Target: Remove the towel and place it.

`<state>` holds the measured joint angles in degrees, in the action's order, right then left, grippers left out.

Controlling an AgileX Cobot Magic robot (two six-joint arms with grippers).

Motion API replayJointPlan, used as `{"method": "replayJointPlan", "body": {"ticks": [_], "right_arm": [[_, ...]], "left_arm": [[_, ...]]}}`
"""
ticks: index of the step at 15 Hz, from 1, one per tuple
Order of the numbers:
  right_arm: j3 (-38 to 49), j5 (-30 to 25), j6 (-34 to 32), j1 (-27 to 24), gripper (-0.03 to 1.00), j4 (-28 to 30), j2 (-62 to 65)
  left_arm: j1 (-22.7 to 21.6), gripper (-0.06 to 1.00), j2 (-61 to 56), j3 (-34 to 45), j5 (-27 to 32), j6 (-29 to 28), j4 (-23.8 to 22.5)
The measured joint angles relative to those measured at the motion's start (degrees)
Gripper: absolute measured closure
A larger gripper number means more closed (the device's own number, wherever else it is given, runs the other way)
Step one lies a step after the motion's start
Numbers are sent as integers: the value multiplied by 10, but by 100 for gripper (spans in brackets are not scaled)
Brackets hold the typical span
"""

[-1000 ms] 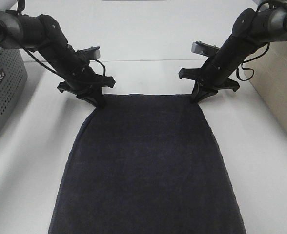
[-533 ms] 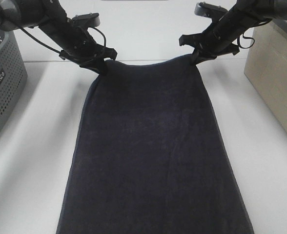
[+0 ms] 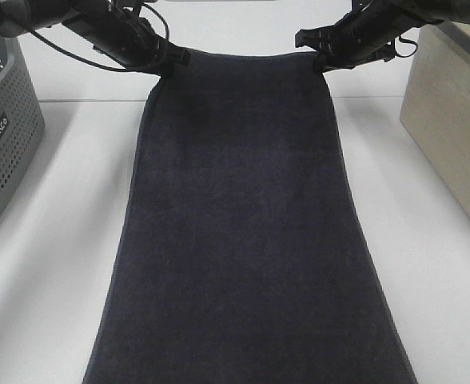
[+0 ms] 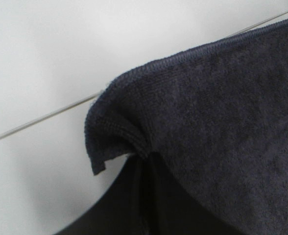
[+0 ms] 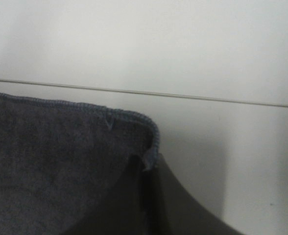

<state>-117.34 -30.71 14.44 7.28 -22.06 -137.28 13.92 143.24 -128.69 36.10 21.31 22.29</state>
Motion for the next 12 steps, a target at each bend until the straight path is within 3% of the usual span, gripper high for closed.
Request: {"method": "replayJointPlan", "body": {"ticks": [7,12], "right_arm": [[0,77,64,2,95,-42,0],[0,87,88,2,95,-62,-10]], "left_arm": [[1,94,1,0,-78,10,0],[1,94,9,0,-91,14,0]]}}
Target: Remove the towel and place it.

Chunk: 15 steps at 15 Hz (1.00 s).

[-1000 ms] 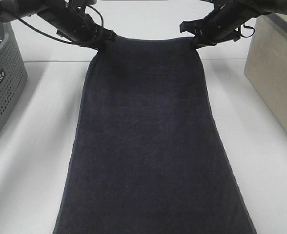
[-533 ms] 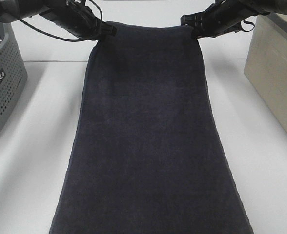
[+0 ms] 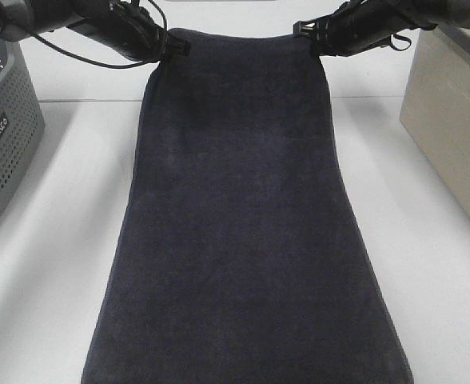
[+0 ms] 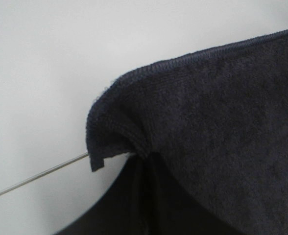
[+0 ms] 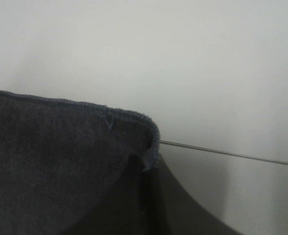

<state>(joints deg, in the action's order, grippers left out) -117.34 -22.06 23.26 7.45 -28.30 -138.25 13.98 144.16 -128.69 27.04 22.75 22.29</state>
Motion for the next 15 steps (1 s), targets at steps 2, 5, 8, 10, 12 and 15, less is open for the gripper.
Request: {"method": "replayJointPlan", "body": {"ticks": [2,5,8,10,12,15], "right_arm": [[0,7,1,0,95,-1,-13],[0,33,1,0,95,-1,-34],[0,56,1,0,95,-5,-60],[0,76,1,0,95,-17,-74],[0,92,1,0,95,-22,-84],[0,115,15,2,95,-30,-97]], "left_arm": [[0,94,10,0,-6,1,0],[0,94,32,0,-34,1,0],[0,94,54,0,-67,1,0],[0,94,69,0,-93,1,0],[1,94,80,0,-111,1,1],[1,94,96,0,-146,1,1]]}}
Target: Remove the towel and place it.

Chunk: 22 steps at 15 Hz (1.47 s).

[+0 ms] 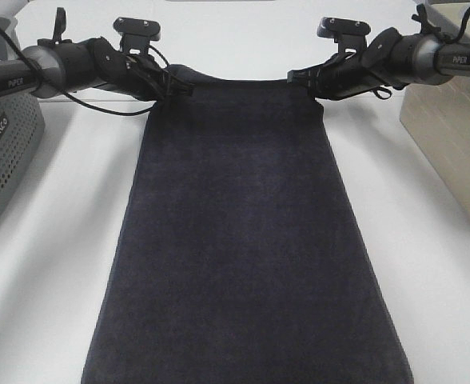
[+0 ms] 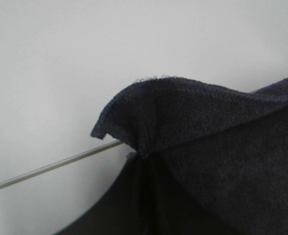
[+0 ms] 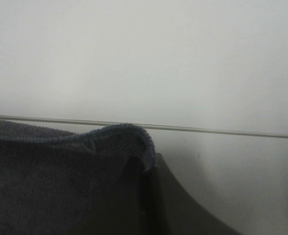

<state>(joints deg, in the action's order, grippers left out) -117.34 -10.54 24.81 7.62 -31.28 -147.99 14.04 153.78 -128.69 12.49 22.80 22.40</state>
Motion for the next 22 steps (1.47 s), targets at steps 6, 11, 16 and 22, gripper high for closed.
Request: {"method": "replayJointPlan", "body": {"ticks": [6,11,16,22], "right_arm": [[-18,6,1,1,95,-1,0],[-18,6,1,1,87,-6,-8],[-18,22,1,1,40,-15,-10],[-18,3,13,1,36,-10,-10]], "left_arm": [[0,94,5,0,-23,0,1],[0,82,6,0,-32,0,1],[0,43,27,0,-52,0,3],[0,40,27,0,-48,-1,3]]}}
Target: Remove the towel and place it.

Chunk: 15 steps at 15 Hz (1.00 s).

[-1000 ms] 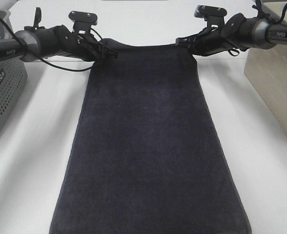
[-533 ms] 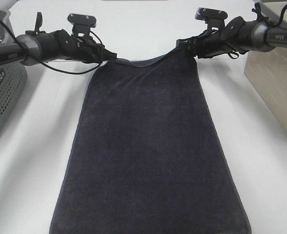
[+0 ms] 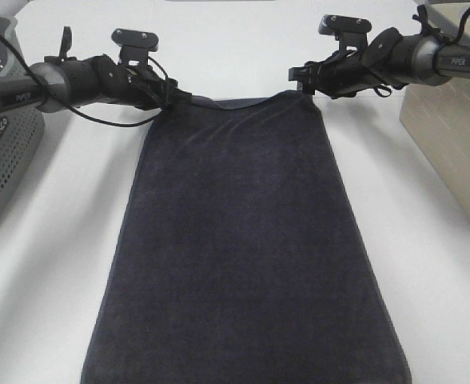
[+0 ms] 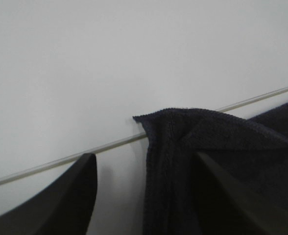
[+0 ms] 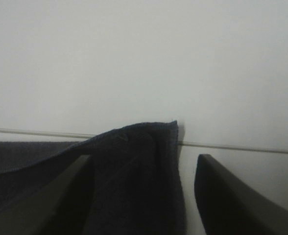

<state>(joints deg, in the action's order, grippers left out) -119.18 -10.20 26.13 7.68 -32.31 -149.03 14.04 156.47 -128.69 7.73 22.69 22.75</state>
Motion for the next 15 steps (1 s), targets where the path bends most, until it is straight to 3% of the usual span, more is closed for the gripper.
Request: {"method": "replayJointPlan", "body": {"ticks": [3,6,8,11,15], "right_arm": [[0,-95,1,0,36,10,18],[0,-241,-11,0,28,13,88],[0,-343,-30,0,21,29,148],[0,-501,-45,0,19,51,231],[-2,-587,-92,0,19,68,311]], "left_arm": [[0,40,-7,-3,68,-1,-1],[0,30,-49,-28,207,-4,-6],[0,20,-107,-35,282,-40,-10],[0,18,-194,-39,405,-113,-41],[0,18,-273,-40,552,-163,-84]]}}
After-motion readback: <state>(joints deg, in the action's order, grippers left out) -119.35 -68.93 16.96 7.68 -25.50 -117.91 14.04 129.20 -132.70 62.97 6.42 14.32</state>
